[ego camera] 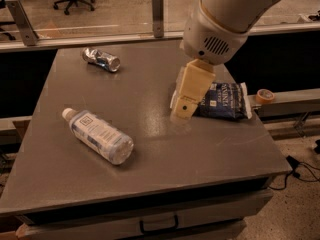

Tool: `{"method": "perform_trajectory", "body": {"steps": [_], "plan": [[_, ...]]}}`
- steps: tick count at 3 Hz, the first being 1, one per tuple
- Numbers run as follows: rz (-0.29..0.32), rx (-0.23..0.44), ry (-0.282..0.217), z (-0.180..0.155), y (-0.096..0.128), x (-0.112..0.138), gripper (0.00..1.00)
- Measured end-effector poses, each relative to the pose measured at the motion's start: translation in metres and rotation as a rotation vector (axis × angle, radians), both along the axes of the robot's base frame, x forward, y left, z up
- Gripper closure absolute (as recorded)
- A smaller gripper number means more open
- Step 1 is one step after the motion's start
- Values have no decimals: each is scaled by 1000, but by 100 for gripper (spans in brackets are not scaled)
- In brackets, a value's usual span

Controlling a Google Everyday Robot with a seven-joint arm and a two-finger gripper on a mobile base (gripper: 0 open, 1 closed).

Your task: Place blue plastic bottle upright

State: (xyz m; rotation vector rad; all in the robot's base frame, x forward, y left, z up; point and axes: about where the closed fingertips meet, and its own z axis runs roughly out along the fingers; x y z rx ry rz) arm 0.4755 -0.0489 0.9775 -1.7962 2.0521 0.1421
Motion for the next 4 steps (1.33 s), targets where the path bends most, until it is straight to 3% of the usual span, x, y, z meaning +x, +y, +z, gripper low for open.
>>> {"method": "perform_trajectory", "body": {"steps": [1,2,3,4], "plan": [[0,0,0,0,0,0,0],[-33,42,16,-3,20,11,0],[-60,100,78,-17,75,20,0],[-96,163,168,-36,151,21,0]]}}
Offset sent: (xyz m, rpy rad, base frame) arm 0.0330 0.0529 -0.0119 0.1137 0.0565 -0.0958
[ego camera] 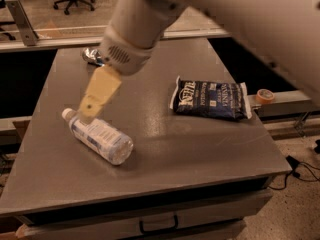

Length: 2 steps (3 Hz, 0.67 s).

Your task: Place blue plastic bottle upright

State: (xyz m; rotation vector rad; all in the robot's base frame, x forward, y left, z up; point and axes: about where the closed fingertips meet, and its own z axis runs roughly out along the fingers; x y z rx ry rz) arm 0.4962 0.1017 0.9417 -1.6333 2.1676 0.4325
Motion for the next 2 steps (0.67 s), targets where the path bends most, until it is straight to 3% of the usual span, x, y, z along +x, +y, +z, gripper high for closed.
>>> {"method": "perform_trajectory", "body": {"steps": [1,2], "plan": [[-40,14,60,-17,40,-3,0],[-126,-2,99,-49,54,2,0]]}}
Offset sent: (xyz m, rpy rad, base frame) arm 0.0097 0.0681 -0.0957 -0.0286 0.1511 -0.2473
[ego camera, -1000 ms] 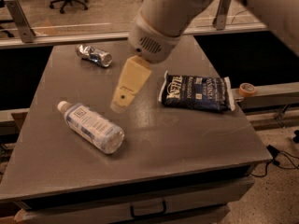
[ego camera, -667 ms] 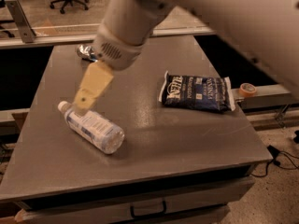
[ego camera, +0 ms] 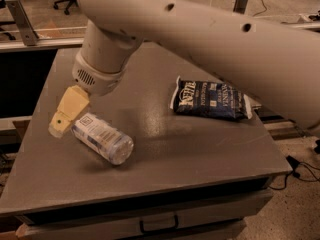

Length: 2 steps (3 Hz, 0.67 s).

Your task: Place blue plastic bottle upright

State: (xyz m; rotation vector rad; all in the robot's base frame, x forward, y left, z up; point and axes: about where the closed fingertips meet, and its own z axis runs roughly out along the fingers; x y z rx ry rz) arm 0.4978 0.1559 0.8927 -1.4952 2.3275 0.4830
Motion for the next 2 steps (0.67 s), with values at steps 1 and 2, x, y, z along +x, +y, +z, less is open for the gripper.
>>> {"method": "perform_trajectory", "body": {"steps": [1,2], "plan": [[-81,-32,31,-34,-2,7,0],[-124,-57,69,-59,-1,9,18]]}}
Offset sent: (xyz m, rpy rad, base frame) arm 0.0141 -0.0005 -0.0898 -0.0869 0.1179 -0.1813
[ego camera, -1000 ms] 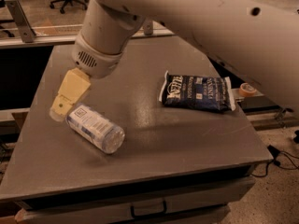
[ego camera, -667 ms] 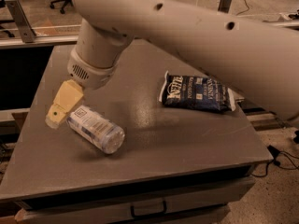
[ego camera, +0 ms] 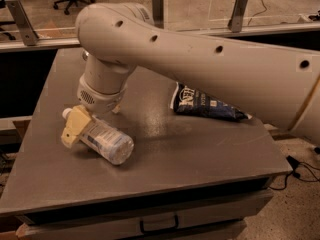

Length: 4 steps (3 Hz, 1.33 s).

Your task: Place blue plastic bottle upright

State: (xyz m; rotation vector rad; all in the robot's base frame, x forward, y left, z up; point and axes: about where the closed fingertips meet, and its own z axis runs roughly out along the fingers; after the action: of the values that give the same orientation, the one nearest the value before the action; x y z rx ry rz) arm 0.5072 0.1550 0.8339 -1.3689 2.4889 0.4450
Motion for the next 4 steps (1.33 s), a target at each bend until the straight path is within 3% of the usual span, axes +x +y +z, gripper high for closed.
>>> {"method": "perform_trajectory", "body": {"steps": [3,4], "plan": [[-18,-6,6,1,3,6,87],[1,69,-117,52,-6,24,100]]}}
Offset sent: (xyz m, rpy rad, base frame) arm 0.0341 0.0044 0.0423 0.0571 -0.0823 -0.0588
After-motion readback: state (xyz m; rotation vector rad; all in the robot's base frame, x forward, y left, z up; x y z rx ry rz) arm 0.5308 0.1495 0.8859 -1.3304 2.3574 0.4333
